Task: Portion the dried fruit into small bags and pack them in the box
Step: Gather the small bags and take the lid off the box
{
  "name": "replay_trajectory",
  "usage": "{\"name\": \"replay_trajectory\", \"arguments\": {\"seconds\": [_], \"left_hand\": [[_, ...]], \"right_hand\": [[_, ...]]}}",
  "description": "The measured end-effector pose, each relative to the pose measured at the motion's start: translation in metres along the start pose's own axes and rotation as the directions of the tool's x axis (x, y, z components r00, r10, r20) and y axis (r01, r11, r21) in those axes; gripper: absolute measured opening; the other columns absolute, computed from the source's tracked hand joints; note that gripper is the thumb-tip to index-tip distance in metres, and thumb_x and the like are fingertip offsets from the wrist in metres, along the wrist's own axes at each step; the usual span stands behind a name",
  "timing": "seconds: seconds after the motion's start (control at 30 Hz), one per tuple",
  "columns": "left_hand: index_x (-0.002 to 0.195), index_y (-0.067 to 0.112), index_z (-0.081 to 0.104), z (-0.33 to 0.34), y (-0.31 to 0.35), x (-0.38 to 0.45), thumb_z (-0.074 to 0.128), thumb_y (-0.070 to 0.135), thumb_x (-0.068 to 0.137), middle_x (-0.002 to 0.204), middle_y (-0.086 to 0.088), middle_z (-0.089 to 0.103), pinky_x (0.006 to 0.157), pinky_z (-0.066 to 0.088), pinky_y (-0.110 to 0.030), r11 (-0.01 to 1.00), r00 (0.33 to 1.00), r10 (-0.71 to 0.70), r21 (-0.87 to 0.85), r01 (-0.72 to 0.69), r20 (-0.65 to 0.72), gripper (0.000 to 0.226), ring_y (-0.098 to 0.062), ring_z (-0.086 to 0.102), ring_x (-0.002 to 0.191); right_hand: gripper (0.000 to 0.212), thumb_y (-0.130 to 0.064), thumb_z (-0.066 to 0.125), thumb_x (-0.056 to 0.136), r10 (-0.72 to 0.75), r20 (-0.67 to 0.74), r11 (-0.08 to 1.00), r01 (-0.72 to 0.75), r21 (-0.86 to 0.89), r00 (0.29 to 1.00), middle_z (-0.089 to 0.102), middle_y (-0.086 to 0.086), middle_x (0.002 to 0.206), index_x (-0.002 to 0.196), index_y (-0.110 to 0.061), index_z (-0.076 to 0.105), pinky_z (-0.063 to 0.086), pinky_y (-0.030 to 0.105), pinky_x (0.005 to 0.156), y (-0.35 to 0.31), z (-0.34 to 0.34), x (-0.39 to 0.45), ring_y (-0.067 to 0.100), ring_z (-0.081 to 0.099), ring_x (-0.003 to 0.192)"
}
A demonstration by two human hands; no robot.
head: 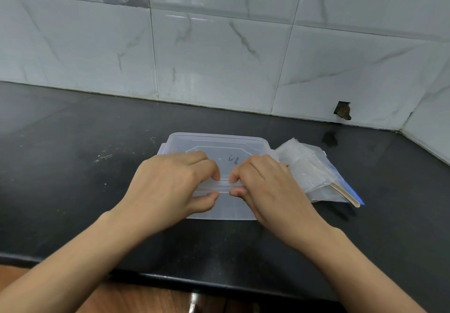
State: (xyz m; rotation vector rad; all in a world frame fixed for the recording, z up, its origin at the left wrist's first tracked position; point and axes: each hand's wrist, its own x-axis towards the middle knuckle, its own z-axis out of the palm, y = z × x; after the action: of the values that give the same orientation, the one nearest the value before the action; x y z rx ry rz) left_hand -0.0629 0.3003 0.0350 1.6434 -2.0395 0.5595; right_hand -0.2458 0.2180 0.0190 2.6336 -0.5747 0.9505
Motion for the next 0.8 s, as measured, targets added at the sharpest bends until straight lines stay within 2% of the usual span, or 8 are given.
{"name": "replay_trajectory", "arguments": {"seconds": [0.03,0.1,0.17,0.33,0.47,0.57,0.7,0.8], "left_hand": [[0.079,0.034,0.063,0.000,0.000,0.001,0.048,0.051,0.070,0.075,0.018,0.063,0.039,0.028,-0.020,1.000,1.000,0.015,0.020,-0.015,0.009,0.025,-0.008,0.054,0.054],[0.082,0.033,0.062,0.002,-0.002,0.004,0.052,0.053,0.071,0.079,0.017,0.063,0.040,0.029,-0.021,0.997,0.998,0.055,0.055,-0.057,0.033,0.025,-0.009,0.058,0.059],[0.085,0.033,0.060,0.003,-0.004,0.005,0.065,0.052,0.069,0.083,0.016,0.062,0.040,0.031,-0.022,0.995,0.996,0.072,0.065,-0.075,0.050,0.025,-0.011,0.060,0.064],[0.087,0.034,0.053,0.001,0.000,0.012,0.085,0.048,0.052,0.081,0.015,0.060,0.036,0.031,-0.022,0.997,0.993,0.011,0.078,-0.021,0.116,0.050,-0.014,0.058,0.059],[0.088,0.030,0.055,-0.004,0.007,0.018,0.089,0.046,0.043,0.078,0.011,0.059,0.040,0.007,-0.016,0.980,0.982,0.036,0.184,-0.071,0.186,0.059,-0.016,0.056,0.055],[0.082,0.025,0.058,-0.007,0.011,0.019,0.092,0.044,0.033,0.070,0.008,0.057,0.044,-0.002,-0.016,0.966,0.974,0.042,0.239,-0.096,0.222,0.063,-0.016,0.053,0.050],[0.076,0.020,0.057,-0.008,0.018,0.023,0.094,0.038,0.019,0.062,0.004,0.054,0.044,0.001,-0.018,0.958,0.966,0.059,0.259,-0.127,0.253,0.071,-0.017,0.047,0.044],[0.076,0.019,0.056,-0.008,0.019,0.023,0.094,0.037,0.016,0.061,0.003,0.052,0.044,0.004,-0.019,0.960,0.965,0.078,0.243,-0.141,0.251,0.074,-0.017,0.044,0.043]], "right_hand": [[0.021,-0.042,0.051,0.085,-0.011,0.016,1.000,0.011,-0.011,1.000,0.058,-0.004,0.086,0.092,-0.023,0.054,0.040,0.029,0.057,0.001,-0.002,0.001,0.016,0.053,0.074],[0.033,-0.048,0.062,0.078,-0.047,0.061,0.997,0.051,-0.057,0.997,0.059,-0.003,0.088,0.096,-0.021,0.056,0.041,0.031,0.056,0.005,-0.006,0.001,0.018,0.055,0.074],[0.035,-0.041,0.075,0.074,-0.087,0.066,0.992,0.093,-0.084,0.994,0.059,0.000,0.086,0.094,-0.018,0.056,0.039,0.033,0.052,0.006,-0.007,0.000,0.020,0.054,0.070],[0.022,-0.032,0.063,0.083,-0.093,0.054,0.996,0.093,0.005,0.994,0.058,0.001,0.086,0.095,-0.019,0.049,0.042,0.034,0.052,0.006,-0.005,0.002,0.021,0.053,0.070],[0.027,-0.029,0.066,0.083,-0.071,0.098,0.995,0.064,0.073,0.993,0.057,0.000,0.089,0.097,-0.022,0.044,0.045,0.035,0.057,0.007,-0.005,0.005,0.021,0.052,0.073],[0.026,-0.030,0.065,0.081,-0.066,0.133,0.992,0.050,0.120,0.989,0.057,-0.001,0.089,0.096,-0.024,0.044,0.044,0.033,0.060,0.007,-0.007,0.009,0.019,0.053,0.075],[0.021,-0.030,0.063,0.079,-0.045,0.185,0.986,0.014,0.166,0.982,0.058,-0.001,0.085,0.094,-0.021,0.051,0.045,0.032,0.060,0.009,-0.010,0.009,0.020,0.055,0.073],[0.020,-0.031,0.062,0.081,-0.027,0.241,0.980,-0.022,0.199,0.970,0.055,-0.004,0.085,0.094,-0.017,0.057,0.044,0.032,0.064,0.009,-0.014,0.010,0.020,0.054,0.077]]}}
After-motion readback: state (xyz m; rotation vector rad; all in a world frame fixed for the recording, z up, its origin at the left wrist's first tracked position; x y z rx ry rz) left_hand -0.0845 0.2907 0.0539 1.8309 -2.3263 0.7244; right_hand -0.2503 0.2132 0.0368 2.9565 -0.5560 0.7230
